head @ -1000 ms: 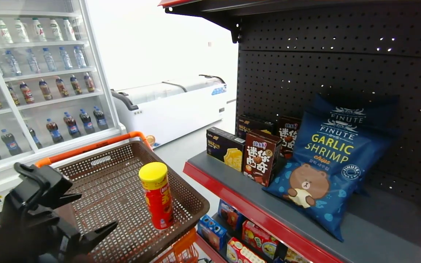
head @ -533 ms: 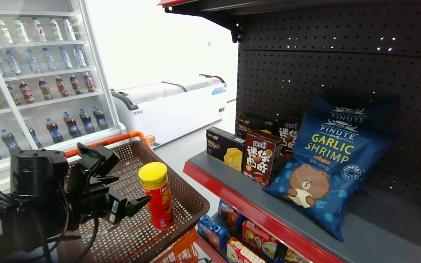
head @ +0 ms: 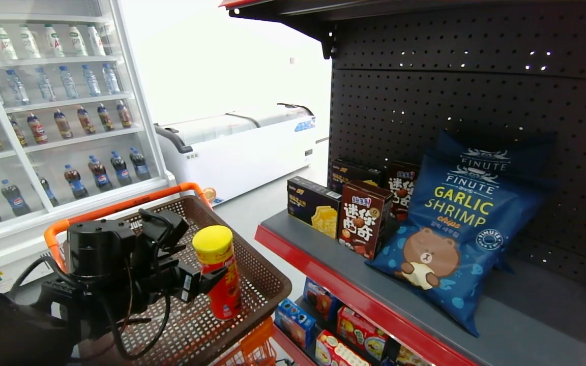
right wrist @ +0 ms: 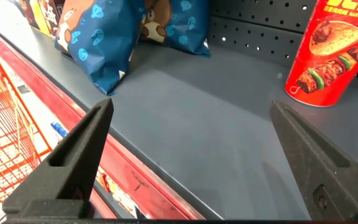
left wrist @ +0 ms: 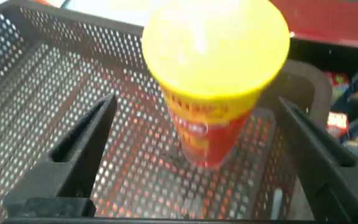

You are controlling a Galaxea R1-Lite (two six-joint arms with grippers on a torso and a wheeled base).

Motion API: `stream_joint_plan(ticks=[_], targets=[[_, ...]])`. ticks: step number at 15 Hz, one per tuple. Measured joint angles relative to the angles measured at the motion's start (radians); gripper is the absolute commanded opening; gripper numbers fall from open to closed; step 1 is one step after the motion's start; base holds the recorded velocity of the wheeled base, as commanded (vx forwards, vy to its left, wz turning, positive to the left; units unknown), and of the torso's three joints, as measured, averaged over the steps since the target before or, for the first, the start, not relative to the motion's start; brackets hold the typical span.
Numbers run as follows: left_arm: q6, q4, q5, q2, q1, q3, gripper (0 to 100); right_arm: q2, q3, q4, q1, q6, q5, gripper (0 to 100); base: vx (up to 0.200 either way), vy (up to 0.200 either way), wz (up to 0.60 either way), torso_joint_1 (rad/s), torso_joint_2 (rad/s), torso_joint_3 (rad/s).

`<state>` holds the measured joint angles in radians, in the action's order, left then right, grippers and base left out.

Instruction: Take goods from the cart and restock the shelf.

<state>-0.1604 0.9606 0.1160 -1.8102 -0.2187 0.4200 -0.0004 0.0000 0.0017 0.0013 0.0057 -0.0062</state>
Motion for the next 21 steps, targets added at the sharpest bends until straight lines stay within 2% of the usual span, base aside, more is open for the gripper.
stream_joint_plan(ticks=[1, 3, 7, 9, 11, 16, 17, 21], targets=[[0.002, 0.043, 0.0, -0.029, -0.007, -0.026, 100, 0.0, 0.0, 0.0, 0.0, 0.0, 0.0, 100, 0.0, 0.0, 0.0, 0.0, 0.0, 0.0], [0.004, 0.071, -0.002, -0.069, -0.014, -0.05, 100, 0.0, 0.0, 0.0, 0.0, 0.0, 0.0, 100, 0.0, 0.0, 0.0, 0.0, 0.0, 0.0], [0.009, 0.163, -0.006, -0.138, -0.017, -0.047, 100, 0.0, 0.0, 0.0, 0.0, 0.0, 0.0, 100, 0.0, 0.0, 0.0, 0.0, 0.0, 0.0], [0.009, 0.178, -0.035, -0.168, -0.025, -0.039, 100, 0.0, 0.0, 0.0, 0.0, 0.0, 0.0, 100, 0.0, 0.0, 0.0, 0.0, 0.0, 0.0], [0.01, 0.184, -0.094, -0.201, -0.041, -0.025, 100, 0.0, 0.0, 0.0, 0.0, 0.0, 0.0, 100, 0.0, 0.0, 0.0, 0.0, 0.0, 0.0], [0.014, 0.211, -0.101, -0.258, -0.089, 0.019, 100, 0.0, 0.0, 0.0, 0.0, 0.0, 0.0, 100, 0.0, 0.0, 0.0, 0.0, 0.0, 0.0], [0.02, 0.211, -0.1, -0.266, -0.095, 0.031, 0, 0.0, 0.0, 0.0, 0.0, 0.0, 0.0, 100, 0.0, 0.0, 0.0, 0.0, 0.0, 0.0], [0.036, 0.177, -0.113, -0.28, -0.102, 0.085, 0, 0.0, 0.0, 0.0, 0.0, 0.0, 0.0, 100, 0.0, 0.0, 0.0, 0.0, 0.0, 0.0]])
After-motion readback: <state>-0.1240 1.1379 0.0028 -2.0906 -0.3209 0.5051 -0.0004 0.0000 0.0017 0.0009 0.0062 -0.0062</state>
